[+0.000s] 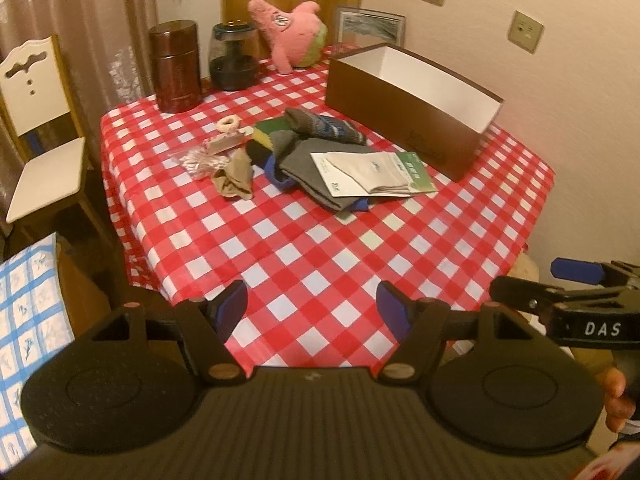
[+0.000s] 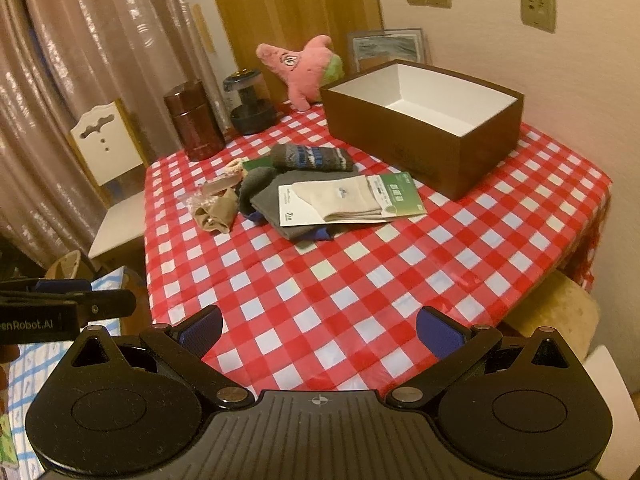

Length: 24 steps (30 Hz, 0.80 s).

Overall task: Organize soft objects
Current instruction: 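Reach the right tool to the grey-blue striped sock and grasp it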

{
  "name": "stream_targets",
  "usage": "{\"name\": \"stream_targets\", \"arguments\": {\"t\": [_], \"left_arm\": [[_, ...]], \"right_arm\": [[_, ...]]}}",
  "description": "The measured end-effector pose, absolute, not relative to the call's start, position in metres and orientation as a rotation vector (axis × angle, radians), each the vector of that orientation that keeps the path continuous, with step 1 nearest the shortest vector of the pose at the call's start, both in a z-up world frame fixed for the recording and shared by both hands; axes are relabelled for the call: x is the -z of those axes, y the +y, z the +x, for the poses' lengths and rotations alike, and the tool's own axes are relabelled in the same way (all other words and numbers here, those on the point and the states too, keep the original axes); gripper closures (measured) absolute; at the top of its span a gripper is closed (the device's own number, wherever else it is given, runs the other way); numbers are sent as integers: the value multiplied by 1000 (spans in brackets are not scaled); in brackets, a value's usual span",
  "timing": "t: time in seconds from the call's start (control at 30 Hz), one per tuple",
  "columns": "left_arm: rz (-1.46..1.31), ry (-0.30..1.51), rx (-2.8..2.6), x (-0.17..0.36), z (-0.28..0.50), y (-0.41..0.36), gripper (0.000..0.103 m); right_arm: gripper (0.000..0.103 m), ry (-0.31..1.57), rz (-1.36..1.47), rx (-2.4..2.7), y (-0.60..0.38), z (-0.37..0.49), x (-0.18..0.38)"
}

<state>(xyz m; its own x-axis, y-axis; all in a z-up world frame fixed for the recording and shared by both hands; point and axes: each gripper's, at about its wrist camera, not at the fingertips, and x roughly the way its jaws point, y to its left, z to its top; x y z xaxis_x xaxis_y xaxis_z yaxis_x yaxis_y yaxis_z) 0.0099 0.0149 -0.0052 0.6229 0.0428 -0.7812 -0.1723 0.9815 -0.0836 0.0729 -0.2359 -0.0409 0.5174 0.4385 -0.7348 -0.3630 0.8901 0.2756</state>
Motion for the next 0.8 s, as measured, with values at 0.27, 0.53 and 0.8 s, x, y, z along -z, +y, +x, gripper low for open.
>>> {"name": "stream_targets", "arguments": {"t": [0.27,0.53,0.8], "left_arm": [[-192,889,-200,11,10,27,34],[-169,895,-188,22,36,55,34],[-137,934,-85,49,102,104,44]], "right_arm": [[0,908,76,-549,-238,87,50],[8,931,106,-556,-222,111,67],[11,960,183,-465,-191,148,85]]}}
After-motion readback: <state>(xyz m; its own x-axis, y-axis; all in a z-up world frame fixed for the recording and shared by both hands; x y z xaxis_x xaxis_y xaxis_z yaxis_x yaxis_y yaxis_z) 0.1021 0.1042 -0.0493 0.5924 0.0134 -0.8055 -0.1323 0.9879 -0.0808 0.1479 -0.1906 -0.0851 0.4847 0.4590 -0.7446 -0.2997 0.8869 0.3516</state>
